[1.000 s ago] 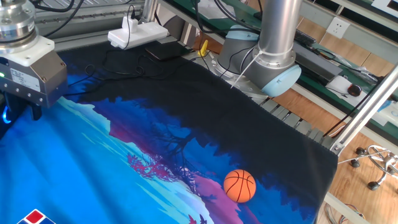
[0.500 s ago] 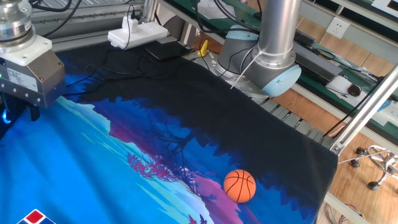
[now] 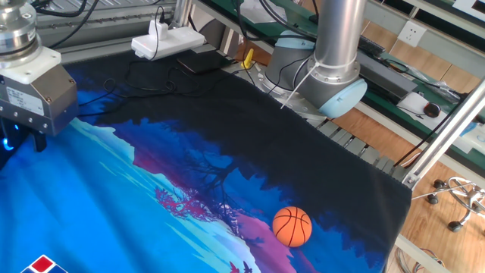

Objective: Turn the knob to decrease the volume of the speaker

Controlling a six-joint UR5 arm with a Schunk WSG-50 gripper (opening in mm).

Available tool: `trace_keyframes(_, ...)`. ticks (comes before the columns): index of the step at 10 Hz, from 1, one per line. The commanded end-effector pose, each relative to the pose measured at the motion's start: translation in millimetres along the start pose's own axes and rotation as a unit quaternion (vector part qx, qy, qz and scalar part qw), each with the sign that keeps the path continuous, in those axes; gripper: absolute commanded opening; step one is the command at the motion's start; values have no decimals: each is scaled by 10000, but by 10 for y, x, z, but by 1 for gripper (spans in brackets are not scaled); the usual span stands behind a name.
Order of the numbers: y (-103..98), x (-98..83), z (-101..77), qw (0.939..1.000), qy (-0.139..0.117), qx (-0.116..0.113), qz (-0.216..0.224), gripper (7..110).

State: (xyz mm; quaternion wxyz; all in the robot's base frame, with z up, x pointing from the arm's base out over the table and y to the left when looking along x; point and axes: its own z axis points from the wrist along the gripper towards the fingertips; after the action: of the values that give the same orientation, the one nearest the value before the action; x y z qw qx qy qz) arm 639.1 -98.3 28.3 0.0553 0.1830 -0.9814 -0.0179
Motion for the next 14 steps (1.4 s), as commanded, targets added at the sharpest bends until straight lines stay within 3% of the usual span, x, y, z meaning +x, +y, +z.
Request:
trace_keyframes(1, 20, -47, 1, 9999, -84, -69, 4, 44)
trace_keyframes(7, 20, -136, 102, 9996, -237, -123, -91, 44)
trace_keyframes(9, 66, -108, -5, 9996, -190, -149, -115, 44)
trace_keyframes(12, 164, 28, -320, 9995, -49, -205, -255, 44)
trace_keyframes(13, 231, 122, -412, 9993, 44, -284, -239, 44)
trace_keyframes(14, 250, 221, -395, 9995, 139, -255, -124, 44)
